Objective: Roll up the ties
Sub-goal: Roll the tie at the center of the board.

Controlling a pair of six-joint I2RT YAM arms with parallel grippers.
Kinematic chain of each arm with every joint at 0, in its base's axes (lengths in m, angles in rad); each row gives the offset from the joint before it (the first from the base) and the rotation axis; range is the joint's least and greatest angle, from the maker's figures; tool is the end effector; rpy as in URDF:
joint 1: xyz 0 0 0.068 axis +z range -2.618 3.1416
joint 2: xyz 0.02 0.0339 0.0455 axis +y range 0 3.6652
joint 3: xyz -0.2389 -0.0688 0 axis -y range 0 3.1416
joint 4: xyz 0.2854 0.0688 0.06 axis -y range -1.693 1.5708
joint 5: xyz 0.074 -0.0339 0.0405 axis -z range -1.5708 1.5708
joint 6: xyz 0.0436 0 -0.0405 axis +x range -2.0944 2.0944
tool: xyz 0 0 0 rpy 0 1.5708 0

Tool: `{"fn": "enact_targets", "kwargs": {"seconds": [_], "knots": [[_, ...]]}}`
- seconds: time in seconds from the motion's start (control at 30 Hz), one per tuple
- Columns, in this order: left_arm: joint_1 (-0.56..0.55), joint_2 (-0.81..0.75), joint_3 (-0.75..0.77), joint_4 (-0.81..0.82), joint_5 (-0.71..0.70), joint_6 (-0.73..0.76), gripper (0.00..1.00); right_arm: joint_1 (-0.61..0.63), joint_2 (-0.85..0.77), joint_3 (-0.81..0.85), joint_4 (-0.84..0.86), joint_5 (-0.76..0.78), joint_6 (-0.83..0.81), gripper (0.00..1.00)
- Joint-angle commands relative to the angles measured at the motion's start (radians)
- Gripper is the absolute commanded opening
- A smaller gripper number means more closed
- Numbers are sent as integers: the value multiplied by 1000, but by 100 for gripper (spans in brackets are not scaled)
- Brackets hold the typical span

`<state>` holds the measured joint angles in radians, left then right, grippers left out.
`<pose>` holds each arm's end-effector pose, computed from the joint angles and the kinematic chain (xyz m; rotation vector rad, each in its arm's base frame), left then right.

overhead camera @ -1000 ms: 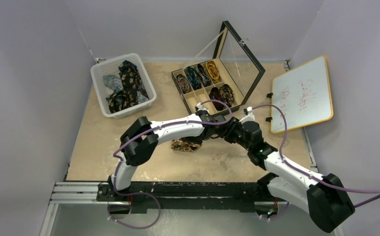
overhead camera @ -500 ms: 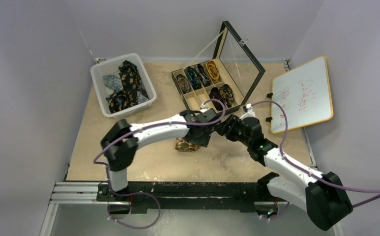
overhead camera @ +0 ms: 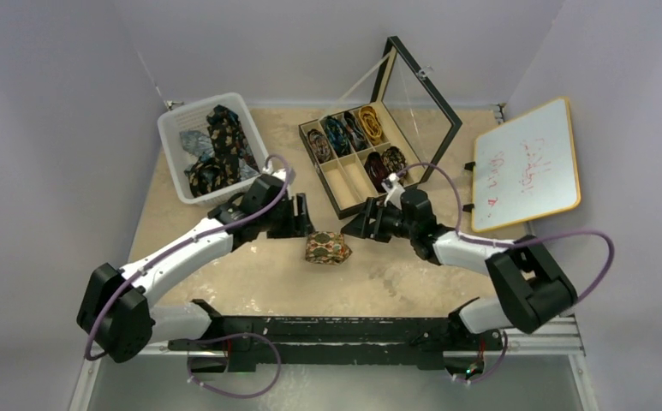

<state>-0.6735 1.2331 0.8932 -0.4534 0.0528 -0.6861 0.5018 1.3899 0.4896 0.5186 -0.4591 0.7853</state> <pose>0.2427 -0.1966 0.2166 0.0112 2.4813 -0.6898 0.2593 0.1643 0.1200 -0.0320 2.1429 1.2546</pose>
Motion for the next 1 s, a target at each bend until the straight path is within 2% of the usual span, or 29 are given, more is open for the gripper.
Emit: {"fn": "enact_targets", "kwargs": {"seconds": [0.0, 0.2, 0.33, 0.6, 0.73, 0.97], "knots": [[96, -24, -119, 157, 170, 23, 62, 29, 69, 76, 89, -90, -11, 82], [145, 12, -189, 248, 224, 0, 62, 32, 164, 100, 102, -68, 20, 72], [173, 20, -224, 295, 250, -10, 62, 33, 231, 102, 144, -140, 36, 60], [195, 55, -283, 421, 302, -16, 62, 40, 253, 97, 154, -161, 73, 50], [198, 87, -319, 524, 324, -18, 62, 40, 275, 99, 147, -163, 113, 39], [200, 142, -360, 642, 372, -29, 62, 43, 272, 90, 121, -155, 159, 37]]}}
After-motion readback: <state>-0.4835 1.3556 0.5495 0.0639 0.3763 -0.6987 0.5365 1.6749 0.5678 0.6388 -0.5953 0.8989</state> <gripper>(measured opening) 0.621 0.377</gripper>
